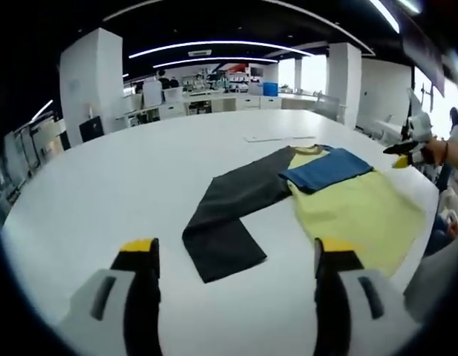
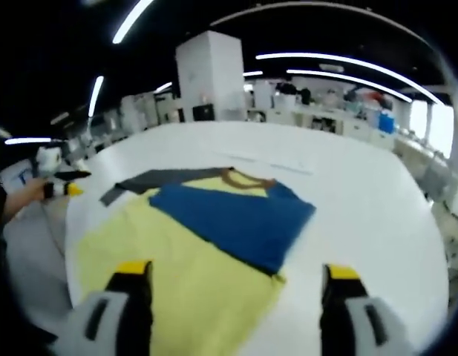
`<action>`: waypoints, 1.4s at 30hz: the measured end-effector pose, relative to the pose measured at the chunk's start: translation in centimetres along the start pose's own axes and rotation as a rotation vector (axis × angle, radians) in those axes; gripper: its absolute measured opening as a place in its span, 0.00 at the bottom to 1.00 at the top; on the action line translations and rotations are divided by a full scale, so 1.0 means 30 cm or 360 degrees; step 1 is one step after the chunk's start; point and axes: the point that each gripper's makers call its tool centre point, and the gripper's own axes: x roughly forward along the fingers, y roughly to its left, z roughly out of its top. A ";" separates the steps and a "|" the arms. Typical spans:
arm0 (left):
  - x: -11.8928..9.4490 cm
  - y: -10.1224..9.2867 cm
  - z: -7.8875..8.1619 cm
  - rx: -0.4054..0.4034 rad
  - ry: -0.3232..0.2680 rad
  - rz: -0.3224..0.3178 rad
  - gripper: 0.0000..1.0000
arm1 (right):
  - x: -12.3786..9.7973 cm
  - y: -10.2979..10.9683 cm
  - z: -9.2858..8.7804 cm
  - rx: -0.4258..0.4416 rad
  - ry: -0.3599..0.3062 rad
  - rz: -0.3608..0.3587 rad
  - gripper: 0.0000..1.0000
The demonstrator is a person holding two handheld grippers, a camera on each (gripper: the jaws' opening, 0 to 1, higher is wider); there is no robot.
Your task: Fold the garment on the visible template until the final outline fits inside the template.
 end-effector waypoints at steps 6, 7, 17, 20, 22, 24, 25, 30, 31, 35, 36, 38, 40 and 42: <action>0.028 0.056 0.014 0.0024 -0.0003 0.0040 0.77 | -0.060 0.059 0.011 -0.0014 -0.0037 0.0056 0.99; 0.036 0.071 0.012 0.0023 0.0001 0.0049 0.76 | -0.069 0.065 0.011 -0.0021 -0.0042 0.0059 0.99; 0.114 0.150 -0.040 0.0034 0.0087 0.0112 0.60 | -0.137 0.121 0.000 -0.0040 -0.0039 0.0065 0.99; 0.135 0.166 -0.052 0.0028 0.0109 0.0124 0.56 | -0.148 0.125 -0.007 -0.0051 -0.0028 0.0077 0.99; 0.158 0.201 -0.077 0.0029 0.0132 0.0135 0.55 | -0.152 0.131 -0.004 -0.0049 -0.0029 0.0084 0.99; 0.174 0.222 -0.099 0.0054 0.0159 0.0154 0.54 | -0.155 0.133 -0.004 -0.0038 -0.0027 0.0086 0.98; 0.179 0.223 -0.106 0.0058 0.0172 0.0160 0.52 | -0.158 0.137 -0.002 -0.0038 -0.0029 0.0082 0.98; 0.207 0.253 -0.114 0.0067 0.0156 0.0189 0.47 | -0.161 0.139 0.006 -0.0010 -0.0054 0.0057 0.98; 0.217 0.264 -0.113 0.0070 0.0140 0.0191 0.46 | -0.160 0.143 0.013 0.0007 -0.0082 0.0060 0.98; 0.239 0.270 -0.117 0.0051 0.0144 0.0190 0.39 | -0.164 0.156 0.014 0.0027 -0.0097 0.0071 0.98; 0.244 0.272 -0.118 0.0054 0.0146 0.0189 0.38 | -0.164 0.157 0.013 0.0024 -0.0092 0.0070 0.99; 0.257 0.278 -0.122 0.0068 0.0156 0.0182 0.37 | -0.167 0.166 0.006 0.0020 -0.0072 0.0073 0.99; 0.268 0.277 -0.132 0.0062 0.0170 0.0173 0.35 | -0.169 0.176 0.003 0.0026 -0.0070 0.0077 0.99; 0.279 0.281 -0.146 0.0072 0.0202 0.0169 0.32 | -0.169 0.182 -0.003 0.0043 -0.0061 0.0068 0.99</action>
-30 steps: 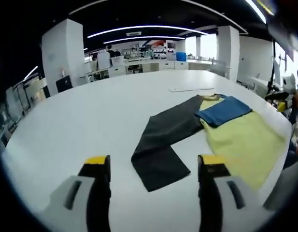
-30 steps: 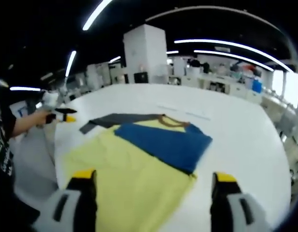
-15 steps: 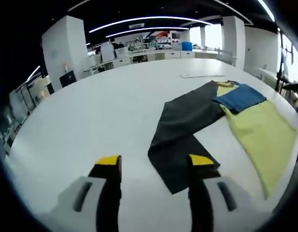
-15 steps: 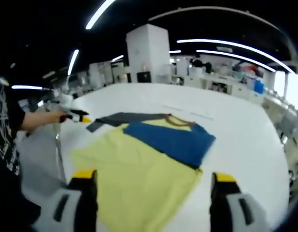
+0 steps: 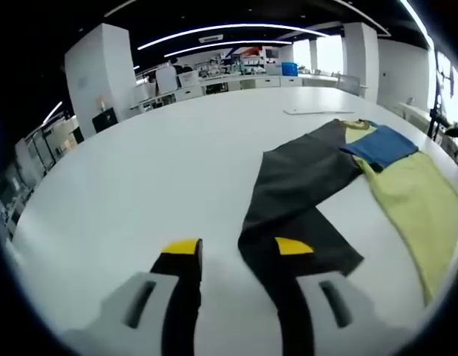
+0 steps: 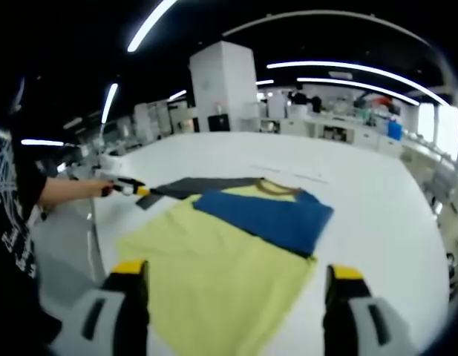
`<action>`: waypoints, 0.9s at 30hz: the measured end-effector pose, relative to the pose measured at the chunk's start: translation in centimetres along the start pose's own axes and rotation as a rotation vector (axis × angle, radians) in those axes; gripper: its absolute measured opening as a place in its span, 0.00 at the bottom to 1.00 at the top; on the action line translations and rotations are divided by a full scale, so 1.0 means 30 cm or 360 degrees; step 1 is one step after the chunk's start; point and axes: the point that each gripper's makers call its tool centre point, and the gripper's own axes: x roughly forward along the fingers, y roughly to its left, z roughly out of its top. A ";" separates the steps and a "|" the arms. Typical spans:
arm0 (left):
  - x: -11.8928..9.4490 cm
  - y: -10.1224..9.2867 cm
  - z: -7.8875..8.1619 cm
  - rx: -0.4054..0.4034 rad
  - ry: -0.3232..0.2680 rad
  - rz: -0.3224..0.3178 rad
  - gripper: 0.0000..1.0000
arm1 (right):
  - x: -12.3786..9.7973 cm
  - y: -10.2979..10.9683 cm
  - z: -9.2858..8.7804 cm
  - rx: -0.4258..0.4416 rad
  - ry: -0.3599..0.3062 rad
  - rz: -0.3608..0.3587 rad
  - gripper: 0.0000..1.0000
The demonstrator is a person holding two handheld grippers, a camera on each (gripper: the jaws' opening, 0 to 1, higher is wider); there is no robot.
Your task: Fold the garment on the visible template until the final outline fits inside the template.
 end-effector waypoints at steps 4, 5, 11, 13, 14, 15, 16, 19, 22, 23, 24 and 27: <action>0.006 -0.021 0.012 -0.0037 -0.0003 -0.0030 0.28 | 0.000 0.006 -0.009 0.0001 0.0007 -0.0026 0.99; 0.012 -0.022 0.011 -0.0046 0.0004 -0.0039 0.27 | 0.000 0.006 -0.013 0.0011 0.0007 -0.0037 0.99; 0.021 -0.062 0.027 0.0004 0.0003 -0.0075 0.15 | -0.016 0.027 -0.015 0.0010 0.0001 -0.0097 0.99; 0.031 -0.052 0.027 -0.0037 0.0006 -0.0062 0.11 | -0.020 0.029 -0.011 0.0015 -0.0018 -0.0107 0.99; 0.032 -0.060 0.029 -0.0054 0.0003 -0.0078 0.06 | -0.020 0.031 -0.009 0.0025 -0.0022 -0.0111 0.99; 0.040 -0.056 0.027 -0.0089 0.0005 -0.0079 0.00 | -0.020 0.034 -0.009 0.0028 -0.0025 -0.0110 0.99; 0.045 -0.039 0.021 -0.0101 0.0017 -0.0053 0.00 | -0.021 0.035 -0.010 0.0032 -0.0024 -0.0112 0.99; 0.055 -0.019 0.026 -0.0094 0.0012 -0.0050 0.00 | -0.021 0.038 -0.016 0.0025 -0.0015 -0.0126 0.99; 0.064 -0.015 0.033 -0.0116 0.0006 -0.0030 0.00 | -0.021 0.038 -0.017 0.0039 -0.0021 -0.0128 0.99; 0.066 -0.010 0.035 -0.0129 0.0002 -0.0029 0.00 | -0.020 0.039 -0.018 0.0042 -0.0022 -0.0128 0.99; 0.068 -0.003 0.038 -0.0139 -0.0003 -0.0023 0.00 | -0.019 0.039 -0.019 0.0044 -0.0019 -0.0130 0.99; 0.079 0.001 0.041 -0.0148 0.0000 -0.0024 0.00 | -0.019 0.038 -0.023 0.0045 -0.0010 -0.0133 0.99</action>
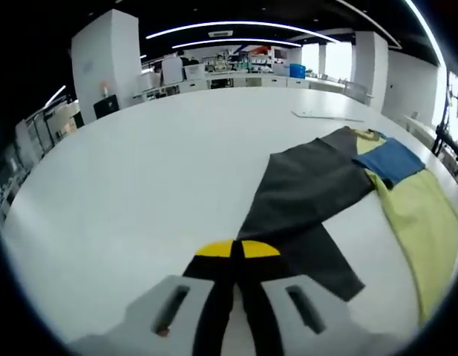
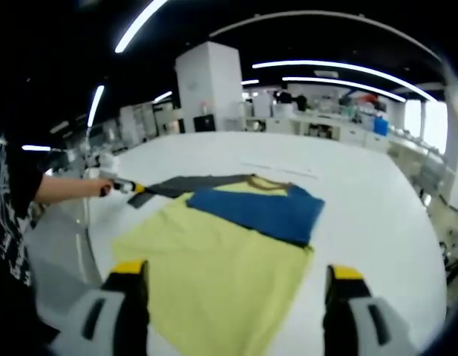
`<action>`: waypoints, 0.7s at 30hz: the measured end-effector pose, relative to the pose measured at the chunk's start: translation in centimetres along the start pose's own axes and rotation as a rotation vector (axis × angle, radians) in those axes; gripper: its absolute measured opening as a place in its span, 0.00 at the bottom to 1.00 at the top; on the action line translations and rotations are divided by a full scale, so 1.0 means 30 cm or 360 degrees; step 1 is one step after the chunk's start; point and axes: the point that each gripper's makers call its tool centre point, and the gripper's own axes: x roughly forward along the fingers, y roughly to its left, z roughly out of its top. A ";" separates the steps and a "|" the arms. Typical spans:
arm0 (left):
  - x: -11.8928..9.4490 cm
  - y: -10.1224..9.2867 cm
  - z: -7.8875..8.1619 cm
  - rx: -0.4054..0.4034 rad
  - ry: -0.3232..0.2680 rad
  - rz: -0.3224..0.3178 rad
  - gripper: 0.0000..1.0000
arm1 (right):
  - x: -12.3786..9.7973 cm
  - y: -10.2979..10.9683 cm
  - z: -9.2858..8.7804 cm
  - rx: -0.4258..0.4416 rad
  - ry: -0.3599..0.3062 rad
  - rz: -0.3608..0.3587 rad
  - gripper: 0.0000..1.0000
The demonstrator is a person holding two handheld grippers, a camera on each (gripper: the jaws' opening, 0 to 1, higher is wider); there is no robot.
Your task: Fold the garment on the visible template until the final outline fits inside the template.
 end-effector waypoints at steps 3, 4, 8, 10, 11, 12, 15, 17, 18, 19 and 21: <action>0.011 0.012 0.001 -0.0008 -0.0004 0.0012 0.00 | -0.003 -0.006 -0.002 0.0001 0.0004 -0.0011 0.99; 0.008 0.007 0.007 -0.0003 -0.0008 0.0014 0.00 | -0.004 -0.009 -0.004 0.0004 0.0008 -0.0015 0.99; 0.017 0.016 0.031 -0.0003 -0.0022 0.0033 0.00 | -0.007 -0.011 -0.008 0.0003 0.0020 -0.0029 0.99; 0.011 0.016 0.052 0.0003 -0.0041 0.0045 0.00 | -0.009 -0.013 -0.012 0.0005 0.0024 -0.0036 0.99; 0.003 0.015 0.060 0.0002 -0.0045 0.0050 0.00 | -0.010 -0.013 -0.016 0.0011 0.0027 -0.0038 0.99; 0.006 0.018 0.069 0.0004 -0.0051 0.0054 0.00 | -0.011 -0.013 -0.018 0.0015 0.0029 -0.0038 0.99; 0.002 0.019 0.069 0.0006 -0.0059 0.0064 0.00 | -0.013 -0.013 -0.023 0.0023 0.0033 -0.0045 0.99; -0.009 0.003 0.084 0.0001 -0.0056 0.0064 0.00 | -0.015 -0.018 -0.025 0.0034 0.0029 -0.0052 0.99; 0.001 0.015 0.082 -0.0003 -0.0053 0.0063 0.00 | -0.015 -0.019 -0.027 0.0037 0.0028 -0.0053 0.99; 0.013 0.030 0.079 -0.0007 -0.0053 0.0065 0.00 | -0.015 -0.019 -0.028 0.0041 0.0026 -0.0053 0.99; 0.007 0.029 0.070 -0.0022 -0.0053 0.0067 0.00 | -0.013 -0.016 -0.032 0.0048 0.0032 -0.0046 0.99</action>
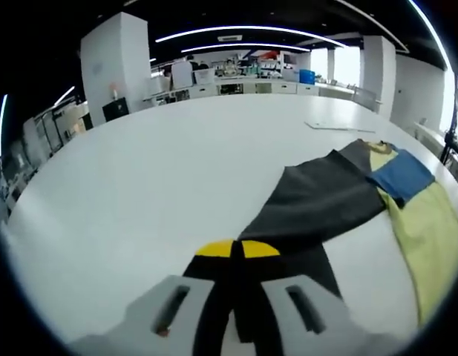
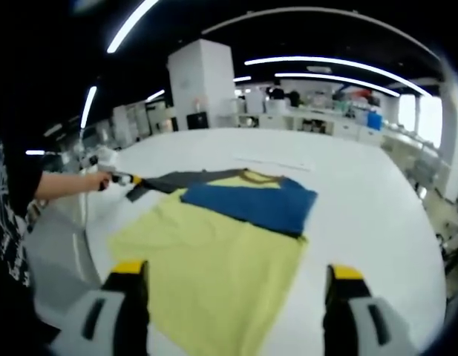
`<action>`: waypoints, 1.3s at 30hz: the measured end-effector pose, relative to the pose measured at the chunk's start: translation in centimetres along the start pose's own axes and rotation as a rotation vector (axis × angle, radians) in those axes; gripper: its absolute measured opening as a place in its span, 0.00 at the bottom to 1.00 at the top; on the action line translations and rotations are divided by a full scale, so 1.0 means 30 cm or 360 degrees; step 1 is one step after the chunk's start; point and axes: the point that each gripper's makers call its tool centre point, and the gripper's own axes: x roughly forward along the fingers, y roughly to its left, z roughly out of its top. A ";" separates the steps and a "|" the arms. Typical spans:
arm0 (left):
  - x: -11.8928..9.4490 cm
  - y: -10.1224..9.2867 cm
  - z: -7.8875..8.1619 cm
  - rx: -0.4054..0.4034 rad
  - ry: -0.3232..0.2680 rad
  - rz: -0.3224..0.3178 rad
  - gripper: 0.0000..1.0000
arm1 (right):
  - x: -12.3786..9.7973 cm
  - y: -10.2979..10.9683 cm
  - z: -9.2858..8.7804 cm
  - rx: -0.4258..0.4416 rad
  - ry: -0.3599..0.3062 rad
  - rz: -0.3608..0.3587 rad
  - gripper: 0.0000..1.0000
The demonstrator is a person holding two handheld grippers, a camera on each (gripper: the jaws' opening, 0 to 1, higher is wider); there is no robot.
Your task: Fold the garment on the visible template until the final outline fits inside the template.
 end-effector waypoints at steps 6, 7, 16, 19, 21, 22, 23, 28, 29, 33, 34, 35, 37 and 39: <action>-0.037 -0.031 0.046 -0.0036 -0.0043 -0.0008 0.00 | 0.005 -0.005 0.010 0.0003 -0.0014 0.0006 0.99; -0.037 -0.031 0.055 -0.0039 -0.0048 -0.0009 0.00 | 0.006 -0.005 0.013 0.0001 -0.0017 0.0008 0.99; -0.072 -0.092 0.153 -0.0089 -0.0148 -0.0042 0.00 | 0.012 -0.012 0.009 -0.0010 -0.0004 0.0024 0.99; -0.094 -0.133 0.184 -0.0114 -0.0175 -0.0063 0.00 | 0.011 -0.015 0.004 -0.0021 0.0006 0.0025 0.99; -0.108 -0.162 0.204 -0.0137 -0.0202 -0.0085 0.00 | 0.010 -0.018 0.003 -0.0021 0.0008 0.0025 0.99; -0.111 -0.168 0.210 -0.0140 -0.0208 -0.0091 0.00 | 0.009 -0.019 0.003 -0.0022 0.0008 0.0026 0.99; -0.107 -0.167 0.219 -0.0147 -0.0210 -0.0096 0.00 | 0.008 -0.019 0.003 -0.0022 0.0008 0.0026 0.99; -0.130 -0.199 0.258 -0.0165 -0.0252 -0.0126 0.00 | 0.004 -0.028 -0.001 -0.0041 0.0018 0.0027 0.99; -0.139 -0.210 0.271 -0.0165 -0.0268 -0.0132 0.00 | 0.003 -0.031 -0.004 -0.0043 0.0025 0.0026 0.99; -0.155 -0.244 0.317 -0.0162 -0.0308 -0.0170 0.00 | 0.000 -0.029 -0.007 -0.0047 0.0032 0.0031 0.99; -0.159 -0.261 0.331 -0.0169 -0.0323 -0.0180 0.00 | 0.000 -0.028 -0.007 -0.0047 0.0032 0.0032 0.99; -0.161 -0.268 0.343 -0.0172 -0.0334 -0.0190 0.00 | 0.000 -0.026 -0.007 -0.0048 0.0032 0.0033 0.99; -0.165 -0.286 0.372 -0.0173 -0.0358 -0.0205 0.00 | 0.001 -0.022 -0.006 -0.0055 0.0028 0.0036 0.99; -0.170 -0.317 0.397 -0.0167 -0.0383 -0.0229 0.00 | 0.002 -0.019 -0.007 -0.0057 0.0031 0.0041 0.99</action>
